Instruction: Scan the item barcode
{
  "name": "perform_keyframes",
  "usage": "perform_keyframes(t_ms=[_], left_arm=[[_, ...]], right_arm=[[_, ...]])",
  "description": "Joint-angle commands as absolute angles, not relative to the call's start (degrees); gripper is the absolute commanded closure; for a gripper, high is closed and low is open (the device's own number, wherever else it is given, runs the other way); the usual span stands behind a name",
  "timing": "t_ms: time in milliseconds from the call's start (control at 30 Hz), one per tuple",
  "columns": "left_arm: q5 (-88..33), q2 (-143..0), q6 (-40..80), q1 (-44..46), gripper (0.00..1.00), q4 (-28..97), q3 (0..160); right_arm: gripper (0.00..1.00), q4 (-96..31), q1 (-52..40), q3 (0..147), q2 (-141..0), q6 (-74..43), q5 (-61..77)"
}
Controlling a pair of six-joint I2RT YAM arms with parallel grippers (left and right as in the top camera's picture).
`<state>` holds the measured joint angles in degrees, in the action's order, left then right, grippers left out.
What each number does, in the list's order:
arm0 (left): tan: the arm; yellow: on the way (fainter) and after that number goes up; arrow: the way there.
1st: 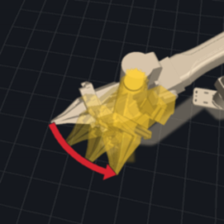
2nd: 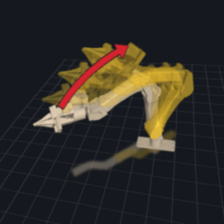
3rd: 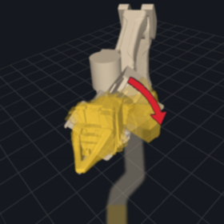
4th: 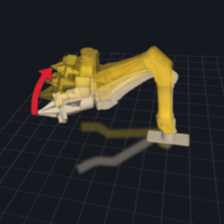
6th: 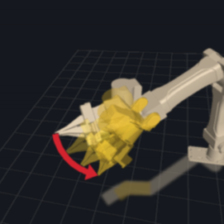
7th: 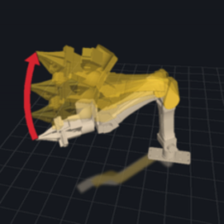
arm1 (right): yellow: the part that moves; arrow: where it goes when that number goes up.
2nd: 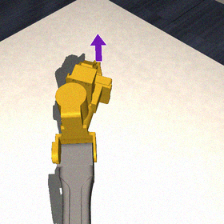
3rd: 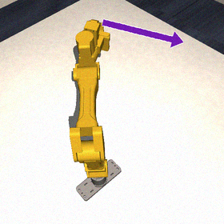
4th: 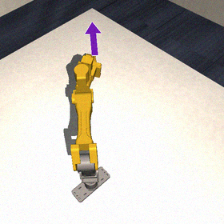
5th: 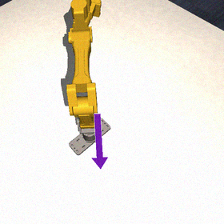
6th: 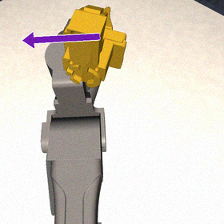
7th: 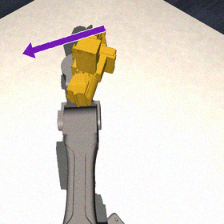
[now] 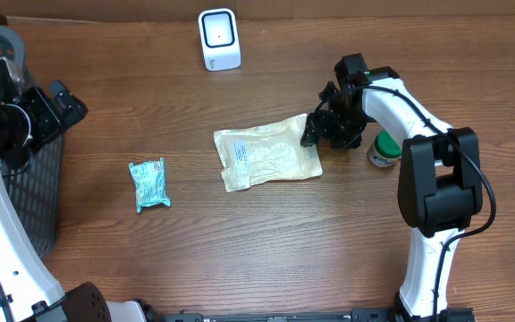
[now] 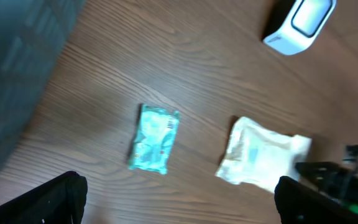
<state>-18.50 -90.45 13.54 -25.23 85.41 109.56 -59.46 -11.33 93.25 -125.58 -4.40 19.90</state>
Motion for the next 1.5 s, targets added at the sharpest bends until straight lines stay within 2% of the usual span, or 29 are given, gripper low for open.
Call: perform_keyframes(t_ms=[0,367,533,700,967,1067,1300,1467], left_arm=[[-21.3,-90.8,18.7,-25.1,0.00,84.1,110.7],[-20.6,-90.8,18.7,-25.1,0.00,81.8,110.7],[-20.6,-90.8,18.7,-25.0,0.00,81.9,110.7],[-20.6,-90.8,18.7,-24.9,0.01,82.3,110.7],[-19.9,-90.8,18.0,-21.5,0.00,82.3,110.7],[-19.0,-90.8,18.0,-19.7,0.02,82.2,110.7],[-15.9,-91.4,18.0,-15.3,0.00,81.6,110.7],[-16.0,-91.6,18.0,-15.1,0.01,81.7,110.7]], right_arm=[[0.24,-58.6,-11.5,91.4,-128.3,-2.5,23.6],[0.25,-55.4,-11.8,88.4,-128.4,-1.2,32.4],[0.31,-52.2,-13.2,85.1,-128.4,-2.0,37.6],[0.41,-50.8,-14.3,83.6,-128.4,-6.9,38.3],[0.44,-50.1,-17.3,83.6,-128.4,-9.0,39.8],[0.53,-49.5,-18.7,83.6,-128.4,-9.3,39.7],[0.96,-47.6,-19.5,83.6,-128.4,-12.1,39.8],[0.96,-47.6,-19.5,83.7,-128.1,-12.0,40.0]])
